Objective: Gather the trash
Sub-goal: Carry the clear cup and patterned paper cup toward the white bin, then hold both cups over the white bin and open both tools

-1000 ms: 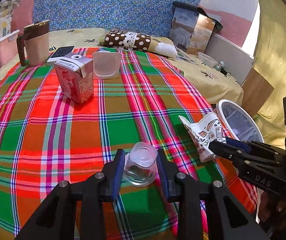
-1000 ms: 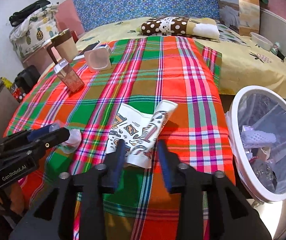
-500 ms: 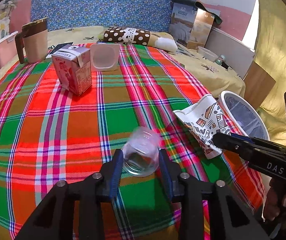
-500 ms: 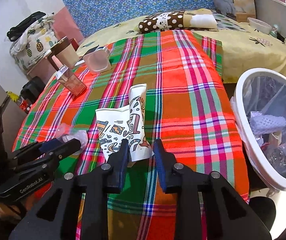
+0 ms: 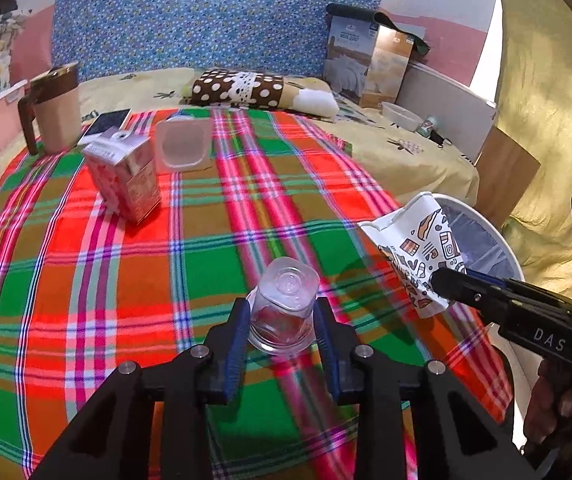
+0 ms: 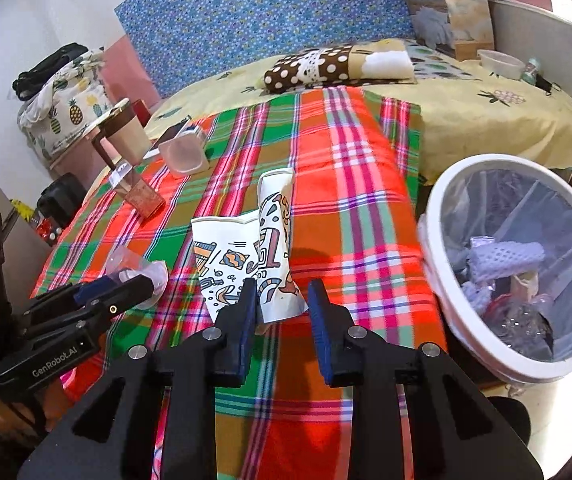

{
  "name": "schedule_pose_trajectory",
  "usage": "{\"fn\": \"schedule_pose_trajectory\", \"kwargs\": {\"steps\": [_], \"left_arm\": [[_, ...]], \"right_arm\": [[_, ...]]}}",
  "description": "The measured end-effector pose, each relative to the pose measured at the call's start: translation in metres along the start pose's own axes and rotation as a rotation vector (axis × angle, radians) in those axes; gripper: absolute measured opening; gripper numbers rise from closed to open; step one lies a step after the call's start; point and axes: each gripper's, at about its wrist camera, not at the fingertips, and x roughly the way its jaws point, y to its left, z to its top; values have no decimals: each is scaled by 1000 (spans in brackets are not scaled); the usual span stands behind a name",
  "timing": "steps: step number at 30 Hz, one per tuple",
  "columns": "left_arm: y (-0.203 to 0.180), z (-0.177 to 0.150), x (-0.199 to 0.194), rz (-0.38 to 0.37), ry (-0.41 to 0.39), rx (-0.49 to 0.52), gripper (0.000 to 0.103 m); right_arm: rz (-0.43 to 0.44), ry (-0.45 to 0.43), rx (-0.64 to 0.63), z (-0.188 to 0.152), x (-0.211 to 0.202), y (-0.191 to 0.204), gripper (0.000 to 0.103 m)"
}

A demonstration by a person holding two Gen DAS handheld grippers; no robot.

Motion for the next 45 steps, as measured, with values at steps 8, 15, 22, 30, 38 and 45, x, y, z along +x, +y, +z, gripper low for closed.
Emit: {"fn": "schedule_pose_trajectory", "kwargs": {"steps": [8, 15, 22, 30, 38, 45], "left_arm": [[-29, 10, 2, -32, -7, 39, 33], [-62, 21, 10, -78, -8, 91, 33], [-98, 27, 22, -123, 1, 144, 33], [-140, 34, 42, -183, 19, 194, 33], [-176, 39, 64, -229, 43, 248, 33], [-204, 37, 87, -259, 82, 289, 33]], "right_arm": [[-43, -38, 32, 1, -14, -19, 28], [-85, -74, 80, -1, -30, -45, 28], [-134, -105, 137, -4, -44, -75, 28], [-183, -122, 195, -9, -56, -105, 28], [-229, -114, 229, -12, -59, -127, 28], [-286, -77, 252, -12, -54, -147, 28]]}}
